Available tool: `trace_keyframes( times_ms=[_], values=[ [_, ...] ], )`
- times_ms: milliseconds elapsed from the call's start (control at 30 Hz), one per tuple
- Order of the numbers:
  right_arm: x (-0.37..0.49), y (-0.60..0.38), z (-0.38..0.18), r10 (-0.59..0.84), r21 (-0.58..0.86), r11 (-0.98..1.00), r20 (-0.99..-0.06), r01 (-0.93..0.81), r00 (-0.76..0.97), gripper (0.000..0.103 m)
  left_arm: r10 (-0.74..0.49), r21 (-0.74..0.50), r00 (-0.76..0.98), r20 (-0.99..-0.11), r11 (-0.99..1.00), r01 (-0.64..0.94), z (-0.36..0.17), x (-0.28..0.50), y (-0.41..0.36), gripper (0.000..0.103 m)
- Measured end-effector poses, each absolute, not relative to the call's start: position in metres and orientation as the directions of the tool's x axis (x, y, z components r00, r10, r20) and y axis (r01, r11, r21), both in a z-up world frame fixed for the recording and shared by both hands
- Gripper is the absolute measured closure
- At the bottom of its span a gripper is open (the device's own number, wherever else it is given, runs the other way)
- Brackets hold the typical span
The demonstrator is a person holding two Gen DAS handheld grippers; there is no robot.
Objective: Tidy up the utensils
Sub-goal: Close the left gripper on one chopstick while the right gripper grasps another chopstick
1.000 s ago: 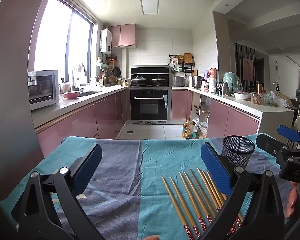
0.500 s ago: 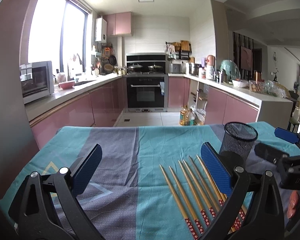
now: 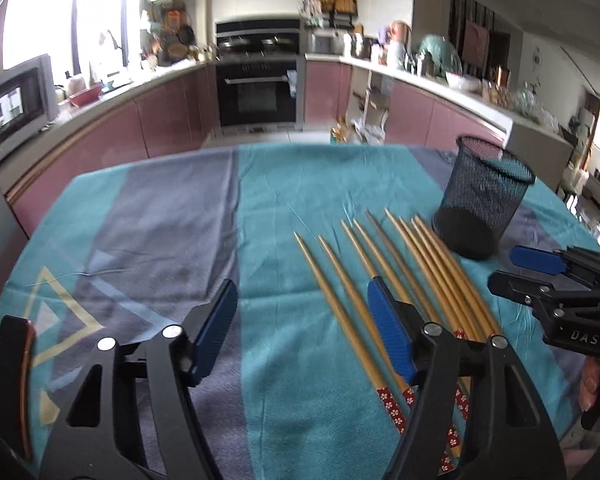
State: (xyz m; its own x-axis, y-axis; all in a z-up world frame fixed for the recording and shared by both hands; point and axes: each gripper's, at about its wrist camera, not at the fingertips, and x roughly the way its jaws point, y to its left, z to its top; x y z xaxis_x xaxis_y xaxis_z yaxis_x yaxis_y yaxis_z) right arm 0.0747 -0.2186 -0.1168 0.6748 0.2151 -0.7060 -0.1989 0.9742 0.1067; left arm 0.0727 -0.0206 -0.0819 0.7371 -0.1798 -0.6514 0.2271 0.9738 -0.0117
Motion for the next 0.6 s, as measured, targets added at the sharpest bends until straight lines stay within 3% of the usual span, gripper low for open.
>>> trace_keyframes(
  times_ms=[67, 267, 600],
  values=[
    [0.078, -0.217, -0.123, 0.219, 0.111, 0.973, -0.724, -0.203, 0.654, 0.062, -0.179, 0.004, 0.711, -0.68, 0.969, 0.247, -0.09, 0.08, -0.026, 0.046],
    [0.087, -0.218, -0.132, 0.216, 0.119, 0.974, -0.754, -0.194, 0.621, 0.07, -0.188, 0.003, 0.644, -0.741, 0.959, 0.284, -0.109, 0.092, -0.036, 0.062],
    [0.101, -0.211, -0.135, 0.203, 0.099, 0.974, -0.779, -0.203, 0.593, 0.072, -0.2, 0.002, 0.594, -0.779, 0.947, 0.322, -0.125, 0.11, -0.052, 0.068]
  ],
)
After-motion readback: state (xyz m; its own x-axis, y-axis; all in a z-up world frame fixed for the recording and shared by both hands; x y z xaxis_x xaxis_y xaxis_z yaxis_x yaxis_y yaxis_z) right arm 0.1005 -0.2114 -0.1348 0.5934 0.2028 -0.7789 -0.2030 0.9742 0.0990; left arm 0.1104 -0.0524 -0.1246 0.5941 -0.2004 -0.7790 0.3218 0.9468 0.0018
